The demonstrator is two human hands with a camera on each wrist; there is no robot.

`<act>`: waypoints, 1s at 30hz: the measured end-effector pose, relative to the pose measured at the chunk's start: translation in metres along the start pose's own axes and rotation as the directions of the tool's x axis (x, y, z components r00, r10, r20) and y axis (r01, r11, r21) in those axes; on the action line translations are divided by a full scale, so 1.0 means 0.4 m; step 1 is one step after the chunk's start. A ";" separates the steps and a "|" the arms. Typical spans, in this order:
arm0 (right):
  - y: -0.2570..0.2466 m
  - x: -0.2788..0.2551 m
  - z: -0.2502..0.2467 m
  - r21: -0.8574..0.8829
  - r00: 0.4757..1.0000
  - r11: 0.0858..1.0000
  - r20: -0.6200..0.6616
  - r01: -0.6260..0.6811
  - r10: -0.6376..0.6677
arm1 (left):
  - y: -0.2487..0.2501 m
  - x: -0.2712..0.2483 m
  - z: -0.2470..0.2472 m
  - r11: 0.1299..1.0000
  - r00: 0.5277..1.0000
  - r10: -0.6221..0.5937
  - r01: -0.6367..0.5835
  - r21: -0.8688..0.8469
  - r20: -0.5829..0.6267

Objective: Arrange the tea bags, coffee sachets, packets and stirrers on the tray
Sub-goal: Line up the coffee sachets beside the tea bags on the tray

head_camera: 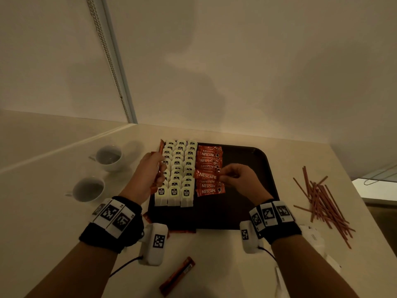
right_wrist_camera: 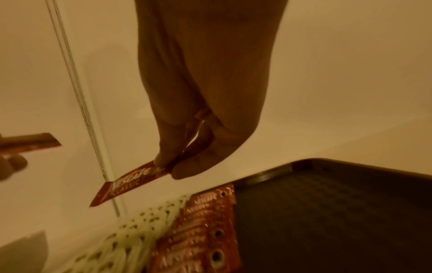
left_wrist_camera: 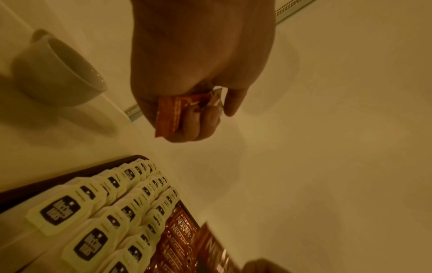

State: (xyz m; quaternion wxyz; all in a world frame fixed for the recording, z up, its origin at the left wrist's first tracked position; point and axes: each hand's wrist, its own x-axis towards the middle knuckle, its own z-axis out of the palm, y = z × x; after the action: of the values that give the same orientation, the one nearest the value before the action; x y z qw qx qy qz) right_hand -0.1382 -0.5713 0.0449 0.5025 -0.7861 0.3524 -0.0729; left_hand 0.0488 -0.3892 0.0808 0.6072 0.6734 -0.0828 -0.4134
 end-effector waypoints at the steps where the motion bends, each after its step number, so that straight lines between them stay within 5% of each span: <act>1: 0.019 0.001 -0.003 -0.033 1.000 0.999 0.015 -0.023 0.024 | 0.001 0.006 -0.006 1.000 1.000 -0.018 0.018 -0.024 0.009; 9: 0.119 0.007 0.038 -0.210 0.973 0.962 0.107 -0.177 0.202 | -0.003 0.019 -0.011 0.998 1.000 0.004 -0.004 -0.064 0.004; 17: 0.136 0.028 0.071 -0.226 0.972 0.945 -0.050 -0.237 0.231 | -0.007 0.024 -0.013 0.997 1.000 -0.003 0.004 -0.074 0.017; 30: 0.142 0.036 0.090 -0.218 0.954 0.929 -0.085 -0.298 0.286 | -0.007 0.024 -0.013 0.996 1.000 -0.009 0.009 -0.083 0.008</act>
State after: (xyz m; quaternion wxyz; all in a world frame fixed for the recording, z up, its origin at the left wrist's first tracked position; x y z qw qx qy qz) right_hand -0.1380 -0.5677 -0.0240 0.4046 -0.7753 0.4844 0.0234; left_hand 0.0572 -0.3906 0.0737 0.6326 0.6463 -0.0648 -0.4218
